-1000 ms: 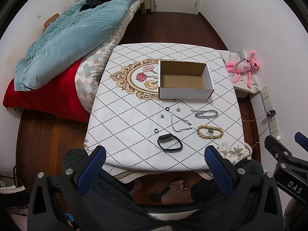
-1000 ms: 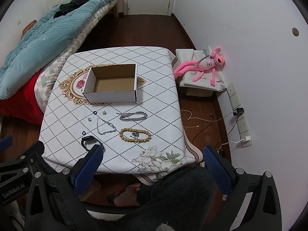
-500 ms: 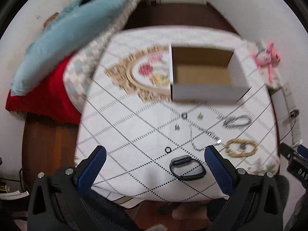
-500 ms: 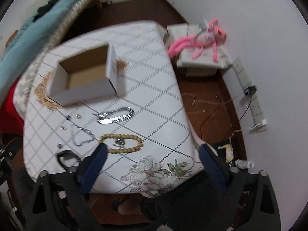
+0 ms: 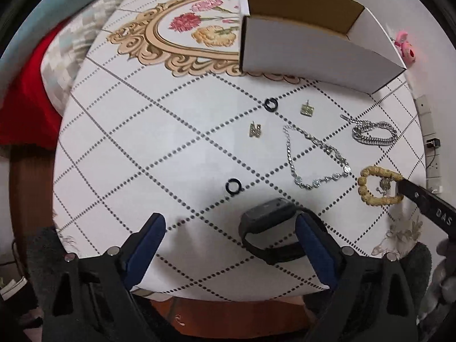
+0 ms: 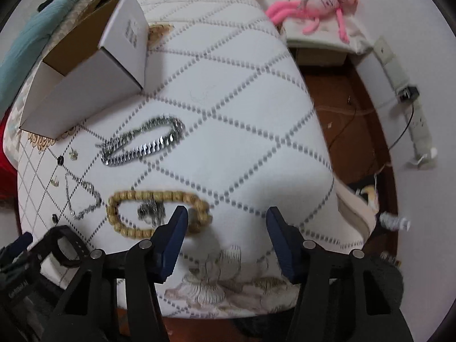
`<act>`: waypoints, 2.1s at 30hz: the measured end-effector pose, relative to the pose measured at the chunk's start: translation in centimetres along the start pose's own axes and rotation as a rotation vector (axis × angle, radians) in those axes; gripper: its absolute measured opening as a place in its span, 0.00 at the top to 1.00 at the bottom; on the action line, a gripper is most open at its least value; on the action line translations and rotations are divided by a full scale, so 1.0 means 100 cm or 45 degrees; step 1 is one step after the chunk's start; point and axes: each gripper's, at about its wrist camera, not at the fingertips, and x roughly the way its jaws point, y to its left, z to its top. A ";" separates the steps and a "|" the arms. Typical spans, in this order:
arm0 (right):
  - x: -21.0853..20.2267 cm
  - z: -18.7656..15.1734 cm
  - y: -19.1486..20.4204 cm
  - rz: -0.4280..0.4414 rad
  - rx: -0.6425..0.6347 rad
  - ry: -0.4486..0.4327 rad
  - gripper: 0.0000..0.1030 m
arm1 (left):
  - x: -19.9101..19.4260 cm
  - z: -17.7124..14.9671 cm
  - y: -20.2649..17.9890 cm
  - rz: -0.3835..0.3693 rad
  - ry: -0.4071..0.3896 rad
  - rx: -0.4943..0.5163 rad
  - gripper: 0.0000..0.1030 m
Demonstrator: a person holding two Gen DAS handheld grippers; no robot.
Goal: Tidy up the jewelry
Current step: 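Grasp the wooden bead bracelet with the right tool while the left tool grasps the black watch, then carry bracelet and watch into the white box and open both tools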
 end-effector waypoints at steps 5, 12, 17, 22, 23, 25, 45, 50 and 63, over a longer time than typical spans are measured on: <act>0.002 0.003 0.008 -0.011 -0.045 -0.016 0.54 | 0.007 -0.008 -0.002 -0.019 -0.010 0.043 0.30; -0.003 -0.003 0.018 -0.055 -0.079 -0.047 0.74 | 0.016 -0.017 -0.005 -0.039 -0.014 0.072 0.85; -0.008 -0.012 0.023 -0.064 -0.101 -0.088 0.91 | 0.013 -0.023 -0.009 -0.018 -0.065 0.093 0.88; -0.013 -0.016 0.025 0.013 -0.087 -0.108 0.91 | -0.003 -0.025 -0.006 -0.018 -0.121 0.109 0.88; -0.015 -0.017 0.027 0.017 -0.090 -0.121 0.91 | -0.006 -0.026 -0.005 -0.020 -0.130 0.108 0.88; -0.020 -0.019 0.029 0.031 -0.087 -0.141 0.91 | -0.013 -0.026 -0.007 -0.023 -0.150 0.113 0.88; -0.142 0.016 0.063 0.210 -0.197 -0.488 0.91 | -0.096 0.064 -0.033 -0.124 -0.350 0.105 0.88; -0.175 0.047 0.073 0.266 -0.225 -0.568 0.91 | -0.109 0.099 -0.034 -0.142 -0.388 0.094 0.88; -0.140 0.147 0.106 0.405 -0.222 -0.431 0.91 | -0.071 0.184 -0.039 -0.189 -0.248 0.102 0.87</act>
